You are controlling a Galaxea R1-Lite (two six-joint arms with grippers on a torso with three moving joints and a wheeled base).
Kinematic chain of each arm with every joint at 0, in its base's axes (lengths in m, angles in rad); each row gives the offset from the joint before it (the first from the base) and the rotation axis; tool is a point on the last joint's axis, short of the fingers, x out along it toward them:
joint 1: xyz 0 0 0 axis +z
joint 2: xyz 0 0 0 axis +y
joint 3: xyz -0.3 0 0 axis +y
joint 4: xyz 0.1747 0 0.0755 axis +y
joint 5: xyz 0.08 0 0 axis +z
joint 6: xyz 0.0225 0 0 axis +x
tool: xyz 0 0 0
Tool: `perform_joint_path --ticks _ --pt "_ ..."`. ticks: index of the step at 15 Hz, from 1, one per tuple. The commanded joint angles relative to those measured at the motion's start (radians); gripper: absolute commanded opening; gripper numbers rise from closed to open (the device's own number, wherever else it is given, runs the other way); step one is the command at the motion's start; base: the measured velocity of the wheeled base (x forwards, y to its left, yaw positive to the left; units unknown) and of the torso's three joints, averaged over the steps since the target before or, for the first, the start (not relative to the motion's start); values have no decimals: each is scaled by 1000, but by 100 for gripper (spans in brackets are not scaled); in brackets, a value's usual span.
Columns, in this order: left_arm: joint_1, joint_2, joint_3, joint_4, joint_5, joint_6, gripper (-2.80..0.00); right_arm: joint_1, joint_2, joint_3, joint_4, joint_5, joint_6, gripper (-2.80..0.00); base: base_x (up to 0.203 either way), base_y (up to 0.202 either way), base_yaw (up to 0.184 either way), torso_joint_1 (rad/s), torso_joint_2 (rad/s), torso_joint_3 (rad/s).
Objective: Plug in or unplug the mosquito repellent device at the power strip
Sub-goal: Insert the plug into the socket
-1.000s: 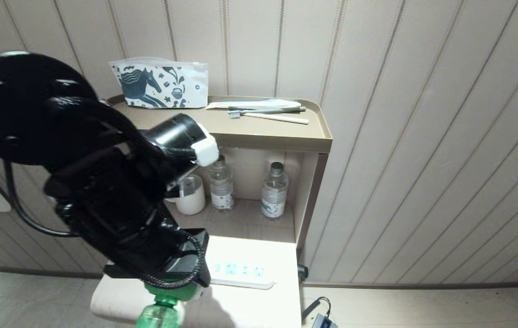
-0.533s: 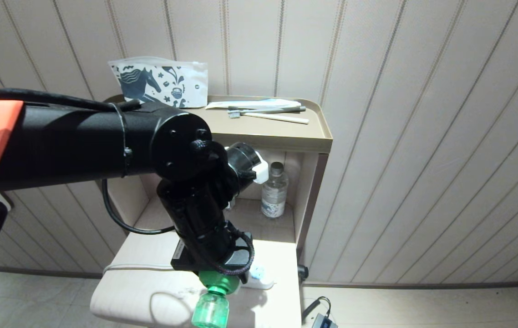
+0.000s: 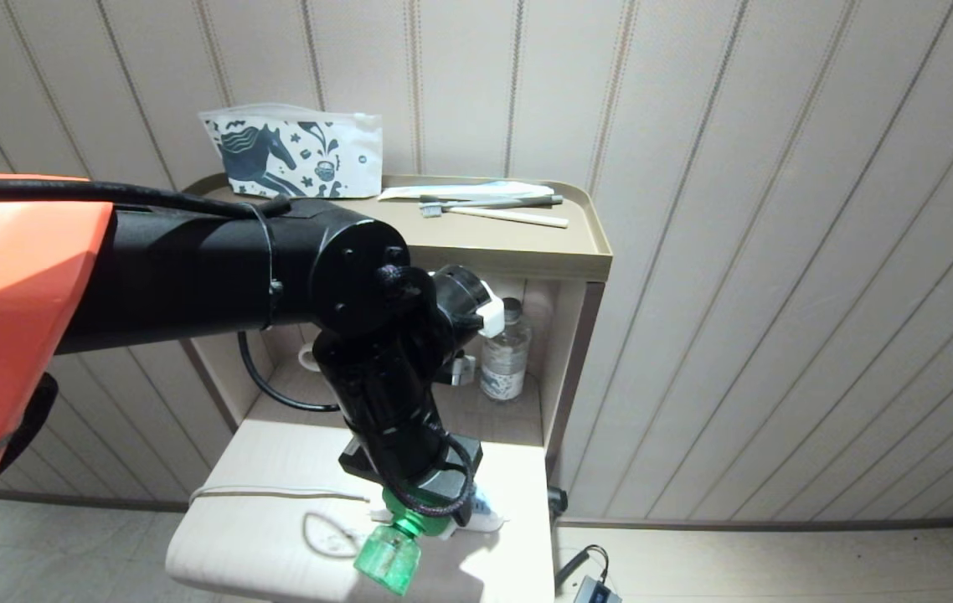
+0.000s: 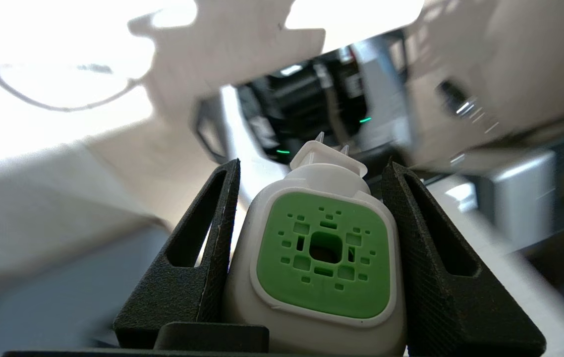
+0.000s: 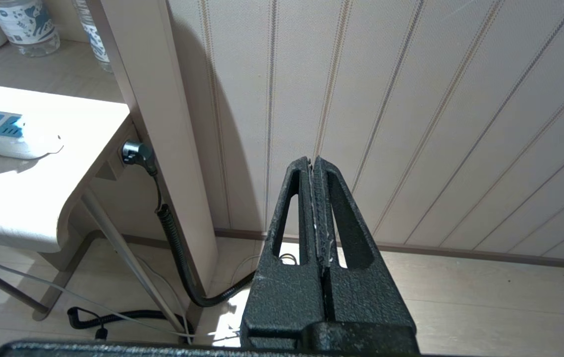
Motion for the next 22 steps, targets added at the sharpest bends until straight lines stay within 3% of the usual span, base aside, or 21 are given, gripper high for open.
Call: perform_joint_path --ticks 1,2,4,7,10,14,15,18,22 --pt "17 15 -4 2 0 187 -280 0 0 0 1 0 -1 -280 0 0 0 0 0 0" --pt "35 32 -9 -6 1 268 -280 0 0 0 1 0 -1 -280 0 0 0 0 0 0" --pt "61 68 -13 -30 9 364 -280 0 1 0 1 0 -1 -280 0 0 0 0 0 0" --pt "75 108 -34 -62 37 435 -280 0 0 0 1 0 -1 -280 0 0 0 0 0 0" --pt "70 172 -106 -63 123 515 -280 0 0 0 1 0 -1 -280 0 0 0 0 0 0" --pt "45 161 -107 -71 172 553 -280 0 0 1 1 -1 -2 -280 0 0 0 0 0 0" --pt "43 155 -107 -82 182 620 -280 0 0 0 1 2 -1 -280 0 0 0 0 0 0" --pt "26 129 -107 -117 188 682 -280 0 0 0 1 2 -1 -280 0 0 0 0 0 0" --pt "-24 143 -108 -134 204 814 -280 0 0 0 1 2 -1 -280 0 0 0 0 0 0"
